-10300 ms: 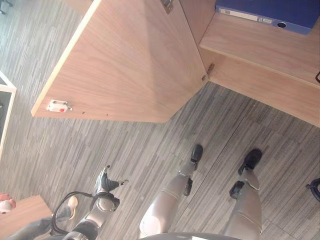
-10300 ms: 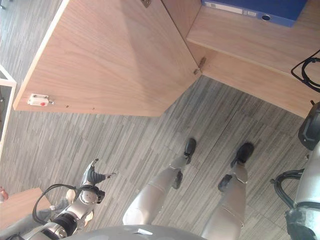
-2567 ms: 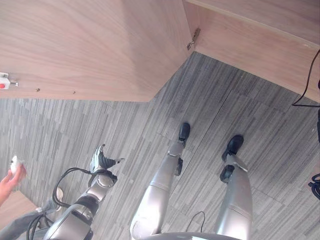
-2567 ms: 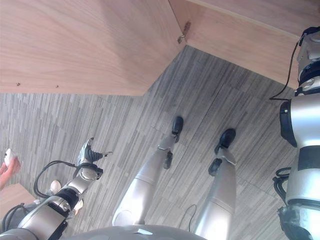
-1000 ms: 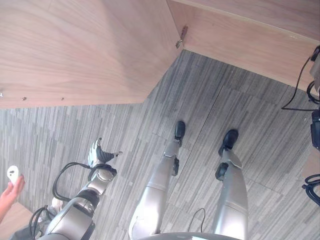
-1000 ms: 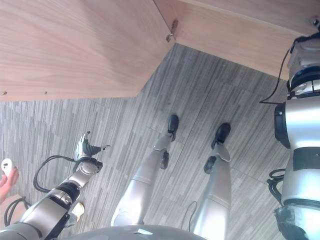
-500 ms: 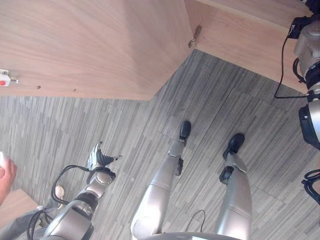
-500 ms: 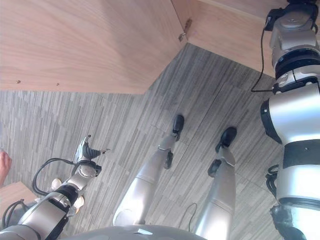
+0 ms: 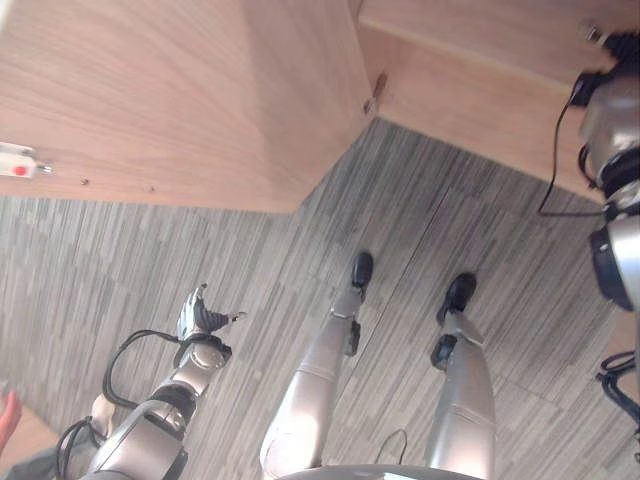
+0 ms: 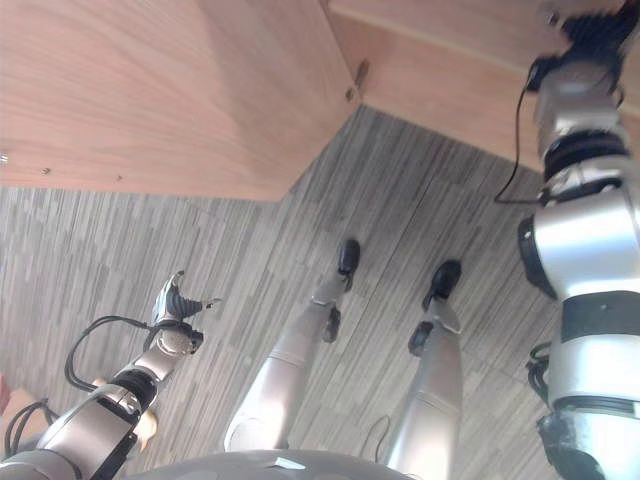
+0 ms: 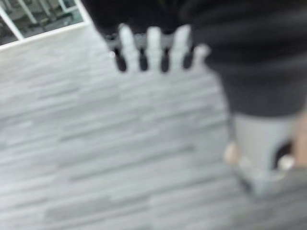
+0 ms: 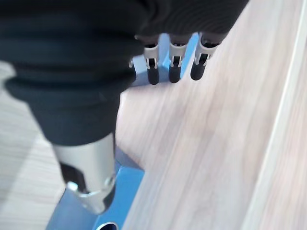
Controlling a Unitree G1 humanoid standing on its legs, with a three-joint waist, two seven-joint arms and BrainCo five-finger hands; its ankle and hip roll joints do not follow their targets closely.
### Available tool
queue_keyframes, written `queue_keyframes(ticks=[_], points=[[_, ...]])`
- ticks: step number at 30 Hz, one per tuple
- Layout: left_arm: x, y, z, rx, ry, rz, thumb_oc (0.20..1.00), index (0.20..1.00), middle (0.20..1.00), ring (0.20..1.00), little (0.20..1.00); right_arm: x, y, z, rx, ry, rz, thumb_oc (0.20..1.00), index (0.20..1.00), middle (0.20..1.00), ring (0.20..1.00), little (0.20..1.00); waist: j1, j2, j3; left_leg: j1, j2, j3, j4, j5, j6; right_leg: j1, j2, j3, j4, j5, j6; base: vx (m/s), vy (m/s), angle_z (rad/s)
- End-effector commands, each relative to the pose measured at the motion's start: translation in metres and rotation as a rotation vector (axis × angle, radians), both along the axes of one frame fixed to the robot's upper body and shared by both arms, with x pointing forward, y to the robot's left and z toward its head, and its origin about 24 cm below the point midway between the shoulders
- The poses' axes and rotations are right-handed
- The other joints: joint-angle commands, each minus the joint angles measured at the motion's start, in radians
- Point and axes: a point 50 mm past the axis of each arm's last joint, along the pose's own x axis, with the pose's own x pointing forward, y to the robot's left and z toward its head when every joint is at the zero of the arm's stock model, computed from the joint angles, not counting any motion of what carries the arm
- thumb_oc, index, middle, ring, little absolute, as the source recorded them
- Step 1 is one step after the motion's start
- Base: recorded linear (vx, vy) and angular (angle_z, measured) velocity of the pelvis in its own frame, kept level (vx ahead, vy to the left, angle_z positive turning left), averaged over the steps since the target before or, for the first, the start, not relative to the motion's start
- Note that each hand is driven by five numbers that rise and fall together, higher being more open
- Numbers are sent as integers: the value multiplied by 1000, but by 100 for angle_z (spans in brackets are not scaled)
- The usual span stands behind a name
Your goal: Put the empty folder in the office cabinet
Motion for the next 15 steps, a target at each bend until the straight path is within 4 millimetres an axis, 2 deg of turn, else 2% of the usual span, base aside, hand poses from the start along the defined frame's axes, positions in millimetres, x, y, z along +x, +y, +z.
queue_keyframes(ticks=[1,2,3,5,7,8,9,10,11,12,13,15], points=[[-17,43,-1,100,40,126,1000,1000,1000,1000,1000,-4,2,12,-151,-70,-59,1000,1000,1000,1000,1000,-5,2,20,38,26,-15,-119,-49,-28,71,3,22,22,-124,36,-27,-18,-12],[-20,44,-3,104,47,139,1000,1000,1000,1000,1000,-1,8,2,-207,-50,-50,1000,1000,1000,1000,1000,-15,-6,18,66,29,-17,-128,-49,-31,103,6,14,4,-119,37,-3,-11,-16],[-20,44,-3,105,47,139,1000,1000,1000,1000,1000,-1,8,2,-207,-50,-50,1000,1000,1000,1000,1000,-15,-6,19,67,29,-17,-129,-48,-31,105,6,14,3,-119,37,-15,-12,-16],[-25,54,-3,118,54,188,1000,1000,1000,1000,1000,2,32,-24,-460,-22,-40,1000,1000,1000,1000,1000,-59,-30,20,152,40,-8,-147,-49,-34,197,16,2,-53,-97,40,-8,7,-6],[-26,55,-4,128,59,211,1000,1000,1000,1000,1000,-1,43,-43,-548,-35,-26,1000,1000,1000,1000,1000,-85,-37,20,193,44,-4,-160,-51,-34,244,20,0,-87,-86,41,6,29,-9],[-29,55,-6,134,67,215,1000,1000,1000,1000,1000,-3,49,-53,-561,-43,-1,1000,1000,1000,1000,1000,-95,-41,17,213,46,-4,-168,-53,-34,269,23,-2,-103,-86,41,0,7,-22],[-29,56,-6,135,68,214,1000,1000,1000,1000,1000,-3,49,-54,-561,-42,-1,1000,1000,1000,1000,1000,-94,-41,17,216,46,-4,-169,-53,-34,272,23,-3,-105,-86,41,26,19,-29],[-32,57,-8,141,85,224,1000,1000,1000,1000,1000,-7,52,-73,-520,-36,38,1000,1000,1000,1000,1000,-109,-47,13,252,49,0,-176,-55,-33,312,27,-6,-125,-80,40,22,16,-32],[-32,57,-8,141,85,224,1000,1000,1000,1000,1000,-7,52,-73,-520,-36,38,1000,1000,1000,1000,1000,-109,-47,13,253,49,0,-176,-55,-33,312,27,-7,-125,-80,40,-37,47,-29],[-38,58,-12,145,107,235,1000,1000,1000,1000,1000,-12,61,-97,-487,-17,119,1000,1000,1000,1000,1000,-121,-54,12,264,53,6,-177,-33,-26,333,27,-14,-143,-50,32,-59,30,-14],[-38,58,-12,146,108,234,1000,1000,1000,1000,1000,-12,61,-98,-487,-16,118,1000,1000,1000,1000,1000,-120,-54,13,266,53,6,-177,-33,-26,335,27,-14,-143,-51,32,-48,30,6],[-46,60,-17,139,135,251,1000,1000,1000,1000,1000,-20,70,-128,-394,21,218,1000,1000,1000,1000,1000,-135,-65,10,299,57,13,-181,-37,-26,373,32,-17,-162,-49,32,29,0,3]])
